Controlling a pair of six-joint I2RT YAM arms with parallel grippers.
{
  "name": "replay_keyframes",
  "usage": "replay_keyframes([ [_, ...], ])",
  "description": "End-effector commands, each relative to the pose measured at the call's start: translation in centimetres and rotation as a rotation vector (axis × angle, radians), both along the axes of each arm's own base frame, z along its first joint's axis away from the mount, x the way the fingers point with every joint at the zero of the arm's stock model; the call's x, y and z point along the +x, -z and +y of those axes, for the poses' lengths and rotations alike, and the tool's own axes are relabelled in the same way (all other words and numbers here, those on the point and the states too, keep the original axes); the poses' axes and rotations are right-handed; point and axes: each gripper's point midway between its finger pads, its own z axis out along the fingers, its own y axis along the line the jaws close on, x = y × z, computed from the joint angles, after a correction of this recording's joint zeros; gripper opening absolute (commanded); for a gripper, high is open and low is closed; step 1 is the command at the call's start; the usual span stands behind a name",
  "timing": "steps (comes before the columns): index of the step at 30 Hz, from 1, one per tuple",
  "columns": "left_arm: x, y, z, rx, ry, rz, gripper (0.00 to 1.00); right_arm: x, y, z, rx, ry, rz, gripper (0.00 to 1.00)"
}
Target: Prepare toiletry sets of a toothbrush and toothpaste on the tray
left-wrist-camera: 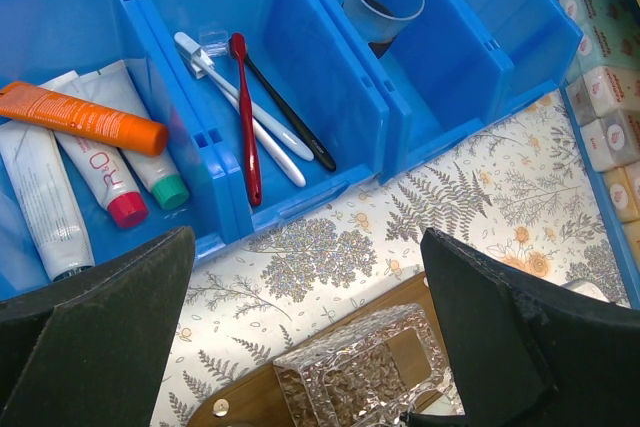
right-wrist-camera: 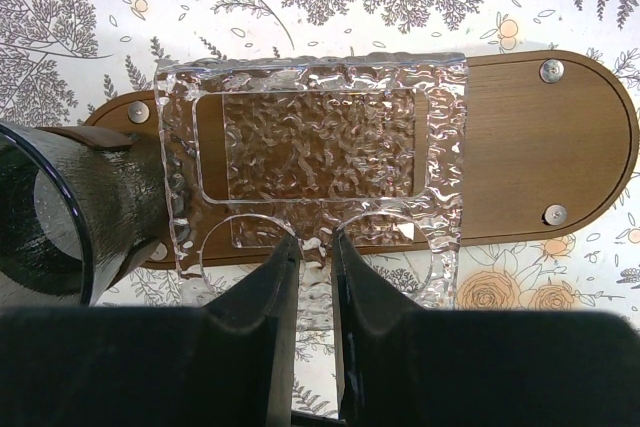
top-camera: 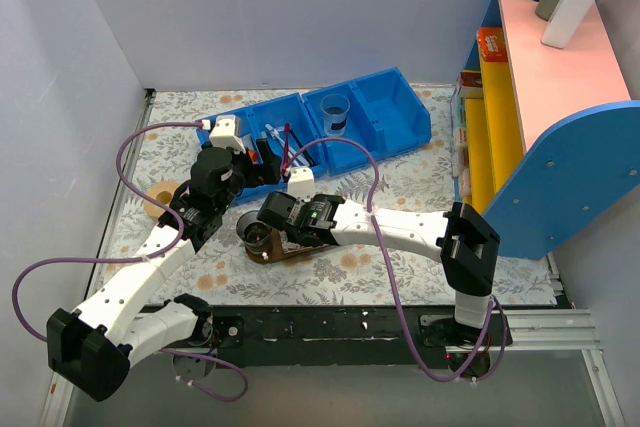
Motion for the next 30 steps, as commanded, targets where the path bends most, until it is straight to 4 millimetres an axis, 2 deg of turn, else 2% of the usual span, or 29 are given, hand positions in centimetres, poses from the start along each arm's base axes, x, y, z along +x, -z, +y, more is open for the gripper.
replay_keyframes([
  [1, -0.3, -0.8, 0.2, -0.015, 0.002, -0.023, 0.98, 0.4, -0.9, 0.2, 0.006, 0.033, -0.032, 0.01],
  [7, -0.2, -0.7, 0.2, -0.013, 0.002, -0.022, 0.98, 0.5, -1.1, 0.1, -0.002, 0.032, -0.039, 0.13],
  [14, -0.3, -0.7, 0.3, -0.011, 0.001, -0.023, 0.98, 0.6, -1.6, 0.5, 0.010, 0.021, -0.044, 0.34],
  [20, -0.4, -0.8, 0.3, -0.013, 0.003, -0.027, 0.98, 0.5, -2.0, 0.8, 0.038, 0.018, -0.049, 0.42],
  [26, -0.4, -1.1, 0.6, -0.017, -0.013, -0.036, 0.98, 0.5, -2.3, 0.1, 0.045, 0.027, -0.058, 0.46],
  [30, -0.4, -1.0, 0.7, -0.019, -0.023, -0.032, 0.98, 0.5, -3.2, -0.3, 0.080, 0.026, -0.079, 0.48],
])
